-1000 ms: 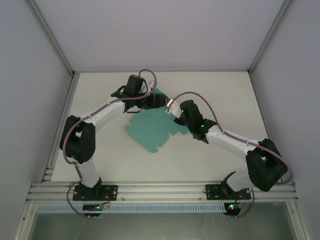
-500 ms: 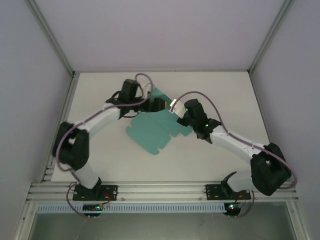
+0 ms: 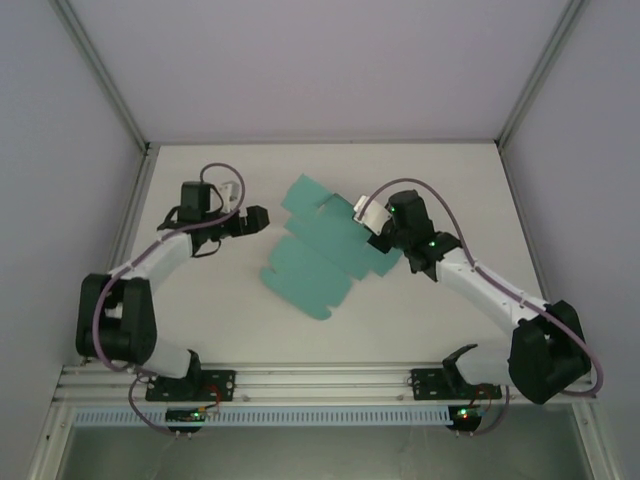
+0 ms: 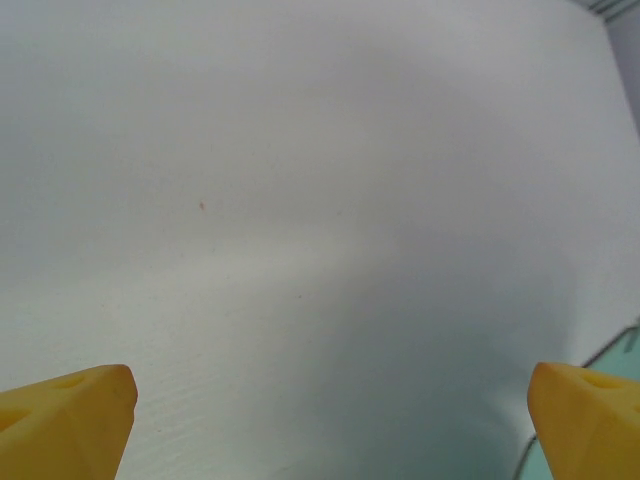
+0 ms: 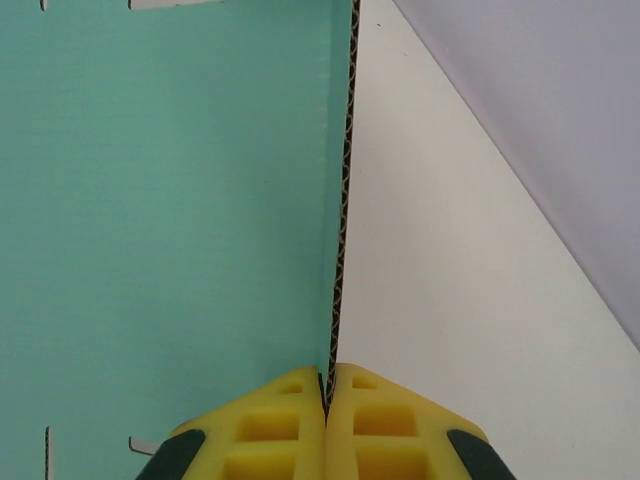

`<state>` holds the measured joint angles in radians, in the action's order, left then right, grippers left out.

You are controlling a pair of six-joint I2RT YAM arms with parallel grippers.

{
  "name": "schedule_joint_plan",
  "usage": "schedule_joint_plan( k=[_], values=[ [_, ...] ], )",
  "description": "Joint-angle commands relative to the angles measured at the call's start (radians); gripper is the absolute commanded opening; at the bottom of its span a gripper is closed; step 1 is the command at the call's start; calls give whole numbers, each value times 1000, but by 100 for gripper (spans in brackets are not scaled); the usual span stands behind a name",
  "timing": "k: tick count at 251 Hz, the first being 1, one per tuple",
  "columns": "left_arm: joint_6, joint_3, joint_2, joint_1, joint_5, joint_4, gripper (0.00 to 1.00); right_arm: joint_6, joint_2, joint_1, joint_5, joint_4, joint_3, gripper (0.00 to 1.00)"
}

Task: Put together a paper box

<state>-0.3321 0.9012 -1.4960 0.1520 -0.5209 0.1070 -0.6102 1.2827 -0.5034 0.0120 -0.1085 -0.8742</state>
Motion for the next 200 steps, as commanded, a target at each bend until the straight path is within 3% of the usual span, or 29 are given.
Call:
schedule_joint_plan(
  k=[1, 37, 75, 200],
  values=[
    [61, 52, -60, 11, -89, -57, 100, -3, 17, -2, -4, 20, -29, 0],
    [118, 45, -94, 57, -129, -103, 100, 25, 35, -8, -17, 37, -39, 0],
    [92, 42, -130, 86, -149, -157, 100, 27, 45, -22, -18, 34, -40, 0],
    [30, 15, -178, 150, -434, -372, 94, 83, 48, -49, -61, 76, 1, 0]
  ],
)
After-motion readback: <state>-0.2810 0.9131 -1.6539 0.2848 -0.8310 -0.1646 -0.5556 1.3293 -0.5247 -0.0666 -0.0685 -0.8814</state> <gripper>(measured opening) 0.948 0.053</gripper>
